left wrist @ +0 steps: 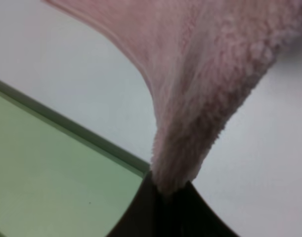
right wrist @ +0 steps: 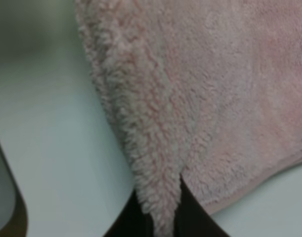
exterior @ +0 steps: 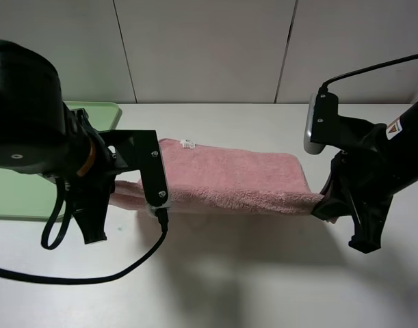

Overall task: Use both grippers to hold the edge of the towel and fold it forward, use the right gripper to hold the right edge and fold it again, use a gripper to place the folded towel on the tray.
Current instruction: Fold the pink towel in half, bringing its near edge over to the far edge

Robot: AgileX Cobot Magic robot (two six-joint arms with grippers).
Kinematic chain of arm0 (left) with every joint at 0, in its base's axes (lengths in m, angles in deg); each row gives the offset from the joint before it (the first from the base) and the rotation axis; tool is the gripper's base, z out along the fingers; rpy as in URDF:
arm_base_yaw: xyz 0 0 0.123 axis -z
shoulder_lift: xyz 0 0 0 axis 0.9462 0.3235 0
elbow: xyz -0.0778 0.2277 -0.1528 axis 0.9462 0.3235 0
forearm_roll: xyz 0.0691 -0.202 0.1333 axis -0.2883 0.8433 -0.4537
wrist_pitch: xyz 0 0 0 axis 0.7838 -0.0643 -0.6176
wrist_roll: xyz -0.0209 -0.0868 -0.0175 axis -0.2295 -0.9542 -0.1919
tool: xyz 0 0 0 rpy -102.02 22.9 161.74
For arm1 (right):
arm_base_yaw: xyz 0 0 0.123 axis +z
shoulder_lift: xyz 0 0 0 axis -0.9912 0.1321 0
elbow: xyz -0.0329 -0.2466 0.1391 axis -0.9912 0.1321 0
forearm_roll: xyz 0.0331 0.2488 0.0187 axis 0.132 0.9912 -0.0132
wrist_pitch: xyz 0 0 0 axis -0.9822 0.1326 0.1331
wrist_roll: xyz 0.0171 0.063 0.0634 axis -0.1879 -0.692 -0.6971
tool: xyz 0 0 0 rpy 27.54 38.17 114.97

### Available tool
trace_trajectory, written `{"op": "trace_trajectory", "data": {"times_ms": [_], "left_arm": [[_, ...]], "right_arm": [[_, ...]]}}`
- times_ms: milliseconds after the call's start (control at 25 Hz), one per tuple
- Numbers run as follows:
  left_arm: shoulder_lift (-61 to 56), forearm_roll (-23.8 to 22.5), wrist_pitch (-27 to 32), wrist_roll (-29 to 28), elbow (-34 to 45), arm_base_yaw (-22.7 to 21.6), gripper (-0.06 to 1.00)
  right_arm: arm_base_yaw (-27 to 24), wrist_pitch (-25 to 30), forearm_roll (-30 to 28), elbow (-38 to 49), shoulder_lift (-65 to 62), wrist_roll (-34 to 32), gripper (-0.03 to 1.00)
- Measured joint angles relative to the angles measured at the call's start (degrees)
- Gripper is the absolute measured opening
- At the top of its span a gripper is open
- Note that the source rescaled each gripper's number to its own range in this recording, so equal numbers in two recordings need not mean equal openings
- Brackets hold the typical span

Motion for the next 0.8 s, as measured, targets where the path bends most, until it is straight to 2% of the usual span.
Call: {"op": "trace_trajectory", "data": {"times_ms": [280, 640, 800], "left_arm": [[-5.7, 0.4, 0.4, -0.1, -0.1, 0.0, 0.00], [-5.9, 0.4, 0.4, -0.1, -0.1, -0.1, 0.00], [-5.9, -0.1, -0.6, -0.1, -0.1, -1.5, 0.00]], "right_arm": [[0.0, 0.6, 0.1, 0.0, 0.0, -0.4, 0.00], [0.0, 0.0, -0.1, 0.0, 0.0, -2.0, 0.00], [0.0, -0.4, -0.6, -0.5, 0.0, -3.0, 0.00]]}}
